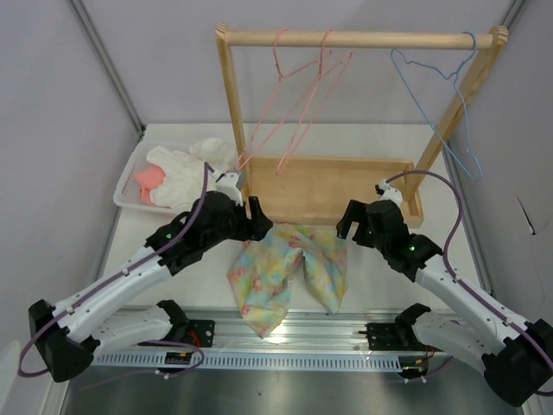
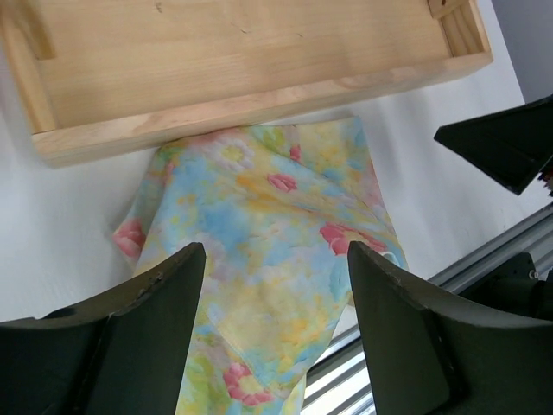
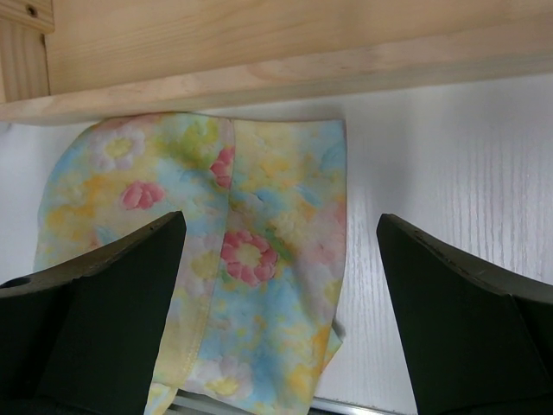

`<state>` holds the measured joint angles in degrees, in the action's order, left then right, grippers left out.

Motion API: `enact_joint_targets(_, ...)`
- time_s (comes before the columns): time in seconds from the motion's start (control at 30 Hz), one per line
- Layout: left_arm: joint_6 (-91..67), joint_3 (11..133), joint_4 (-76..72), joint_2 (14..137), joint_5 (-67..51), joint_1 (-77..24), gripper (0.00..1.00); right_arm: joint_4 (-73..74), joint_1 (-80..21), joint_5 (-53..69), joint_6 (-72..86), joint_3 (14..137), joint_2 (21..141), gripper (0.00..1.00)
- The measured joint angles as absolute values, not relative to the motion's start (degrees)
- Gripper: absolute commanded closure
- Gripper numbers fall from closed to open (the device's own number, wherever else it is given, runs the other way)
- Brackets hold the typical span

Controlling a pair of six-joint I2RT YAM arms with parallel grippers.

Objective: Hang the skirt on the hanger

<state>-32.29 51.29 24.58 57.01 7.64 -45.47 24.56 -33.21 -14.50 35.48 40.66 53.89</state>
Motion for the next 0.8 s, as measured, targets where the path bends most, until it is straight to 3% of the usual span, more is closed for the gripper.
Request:
enact_joint_targets(0.27, -37.23, 47.66, 30.83, 46.13, 8.6, -42.41, 0.3, 30.0, -35.51, -14.44, 38.74, 37.08, 49.87, 0.02)
enact_joint_targets(0.5, -43.51, 32.49, 31.18, 43.42, 3.27, -42.35, 0.26, 33.34, -36.71, -11.81, 43.24, 31.07, 45.36, 0.03)
enact_joint_targets(0.8, -49.19, 24.49, 30.09, 45.74, 6.83, -42.35, 0.21, 23.24, -36.62, -10.46, 45.52, 26.63, 58.54, 0.03)
